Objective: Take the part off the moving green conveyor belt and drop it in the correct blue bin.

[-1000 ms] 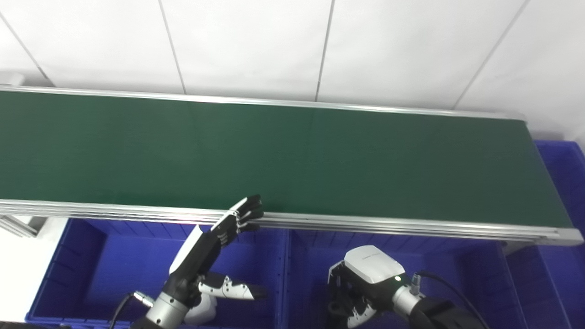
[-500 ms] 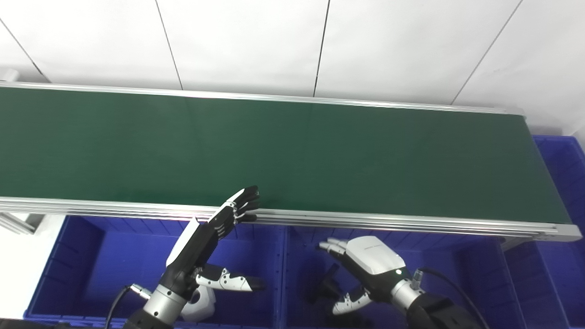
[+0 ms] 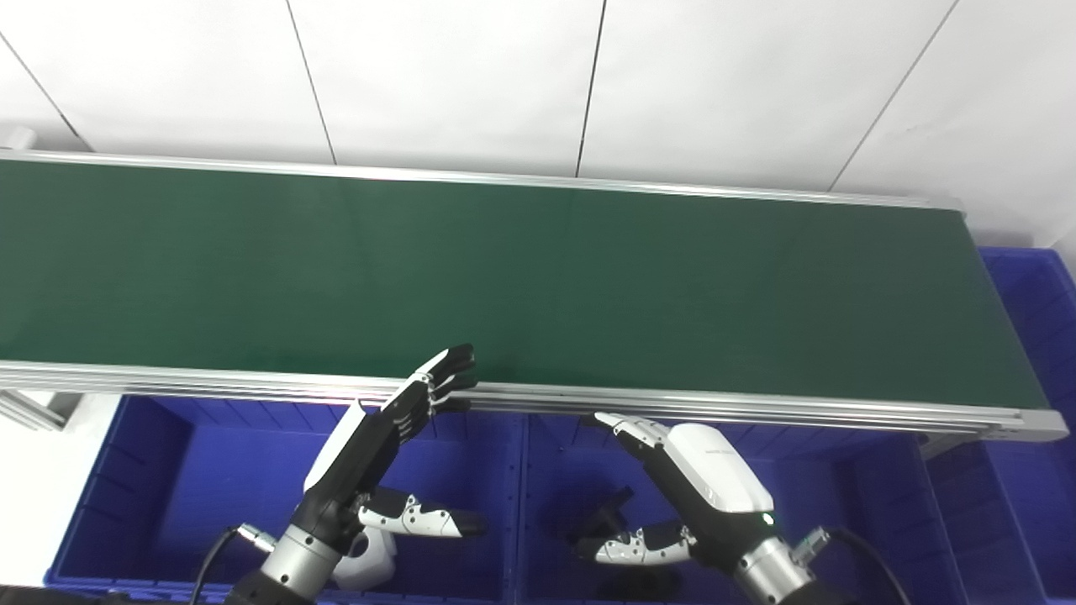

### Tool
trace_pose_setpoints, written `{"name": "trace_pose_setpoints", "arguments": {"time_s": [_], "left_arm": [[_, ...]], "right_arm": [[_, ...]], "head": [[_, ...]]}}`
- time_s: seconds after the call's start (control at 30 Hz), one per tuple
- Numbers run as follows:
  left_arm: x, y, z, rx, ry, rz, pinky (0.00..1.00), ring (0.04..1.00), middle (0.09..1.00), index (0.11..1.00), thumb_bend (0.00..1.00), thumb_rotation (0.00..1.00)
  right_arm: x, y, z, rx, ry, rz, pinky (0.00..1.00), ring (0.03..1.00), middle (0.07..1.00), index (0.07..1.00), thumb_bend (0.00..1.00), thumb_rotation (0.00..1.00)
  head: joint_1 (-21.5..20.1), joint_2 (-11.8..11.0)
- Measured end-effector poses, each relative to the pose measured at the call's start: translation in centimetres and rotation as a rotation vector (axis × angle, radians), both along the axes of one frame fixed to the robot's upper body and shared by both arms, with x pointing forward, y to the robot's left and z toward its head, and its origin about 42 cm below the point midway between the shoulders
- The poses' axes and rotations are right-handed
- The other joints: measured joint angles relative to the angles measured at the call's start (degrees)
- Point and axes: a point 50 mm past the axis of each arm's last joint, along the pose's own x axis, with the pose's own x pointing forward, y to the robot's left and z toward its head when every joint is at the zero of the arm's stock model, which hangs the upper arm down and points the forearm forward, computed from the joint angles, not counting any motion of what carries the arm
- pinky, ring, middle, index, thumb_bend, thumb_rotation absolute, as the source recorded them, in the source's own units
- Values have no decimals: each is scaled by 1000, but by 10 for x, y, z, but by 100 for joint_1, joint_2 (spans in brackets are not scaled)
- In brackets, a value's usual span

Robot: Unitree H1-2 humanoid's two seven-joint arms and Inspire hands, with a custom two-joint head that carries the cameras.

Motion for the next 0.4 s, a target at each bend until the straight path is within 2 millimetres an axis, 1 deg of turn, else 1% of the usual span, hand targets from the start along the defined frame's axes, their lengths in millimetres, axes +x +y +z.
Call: {"name": "trace_pose_setpoints", "arguments": {"time_s": [0.13, 0.23, 0.33, 0.4], "left_arm": [[-1, 3, 0, 9, 6, 0, 797, 878, 925, 928, 714, 267], [-1, 5, 0, 10, 7, -1, 799, 878, 926, 928, 713, 266], [-2, 6, 0, 5, 9, 0, 802, 878, 926, 927, 709, 257], [-2, 6, 0, -1, 11, 1, 807, 881, 925, 925, 708, 251]], "right_arm": [[-11, 5, -6, 68, 52, -41, 774, 849, 876, 893, 609, 342], [-11, 5, -9, 107, 70, -71, 770, 857, 886, 905, 604, 364], [-10, 5, -15, 137, 93, -90, 734, 851, 892, 909, 606, 402], [-10, 6, -19, 165, 112, -106, 744, 860, 900, 915, 604, 429]], "head": [[79, -17], [97, -26], [106, -44], [114, -53]]}}
